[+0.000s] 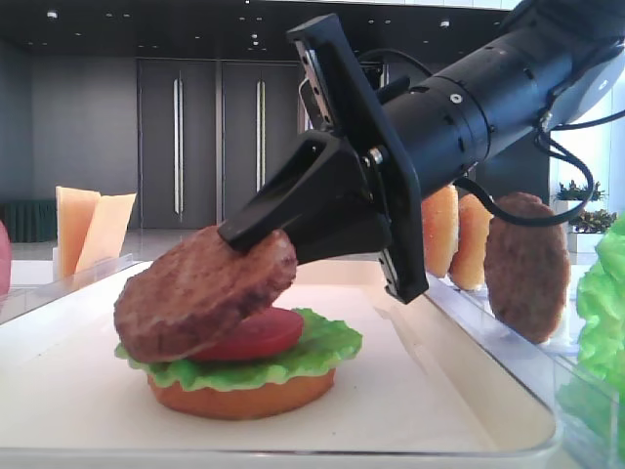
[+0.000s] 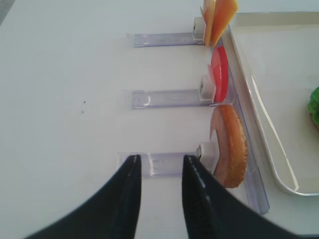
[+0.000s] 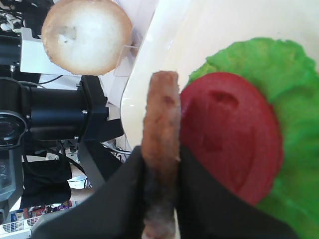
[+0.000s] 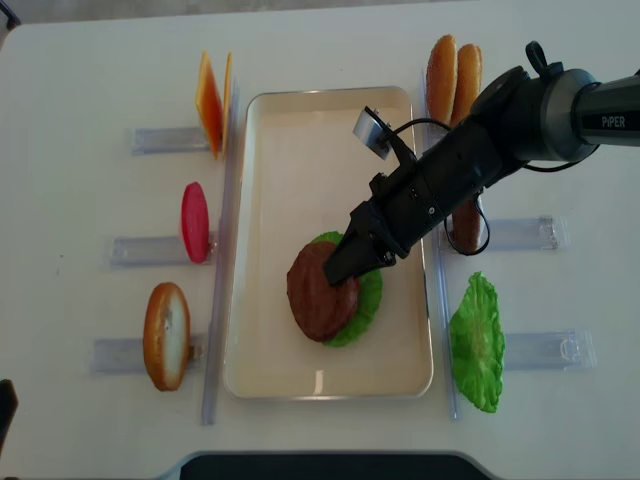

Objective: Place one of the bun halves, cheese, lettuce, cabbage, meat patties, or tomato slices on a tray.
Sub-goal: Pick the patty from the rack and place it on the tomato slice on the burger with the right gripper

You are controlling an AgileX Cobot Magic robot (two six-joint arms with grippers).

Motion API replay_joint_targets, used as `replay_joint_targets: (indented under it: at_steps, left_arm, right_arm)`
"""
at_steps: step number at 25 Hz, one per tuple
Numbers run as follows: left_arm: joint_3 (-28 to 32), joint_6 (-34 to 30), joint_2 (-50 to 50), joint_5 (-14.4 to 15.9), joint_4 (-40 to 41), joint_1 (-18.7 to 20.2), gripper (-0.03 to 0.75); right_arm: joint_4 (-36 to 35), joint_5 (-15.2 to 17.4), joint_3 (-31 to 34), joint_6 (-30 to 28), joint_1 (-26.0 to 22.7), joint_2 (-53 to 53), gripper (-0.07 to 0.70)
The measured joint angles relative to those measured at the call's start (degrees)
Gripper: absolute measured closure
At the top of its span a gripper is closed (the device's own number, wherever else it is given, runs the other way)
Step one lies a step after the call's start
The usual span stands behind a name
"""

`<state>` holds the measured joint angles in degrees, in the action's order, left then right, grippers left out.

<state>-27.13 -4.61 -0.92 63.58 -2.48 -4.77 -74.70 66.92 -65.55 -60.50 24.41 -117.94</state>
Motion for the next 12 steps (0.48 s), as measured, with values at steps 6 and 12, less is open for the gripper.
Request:
replay_joint_targets:
  at_steps: [6,12]
  left_arm:
    - [0.0,0.0,0.0,0.0,0.0,0.0,0.496]
    - [0.0,0.0,0.0,0.0,0.0,0.0,0.496]
  right_arm:
    - [0.0,-0.1,0.0,0.0,0.0,0.0,0.486]
    - [0.0,-0.5,0.0,0.0,0.0,0.1,0.486]
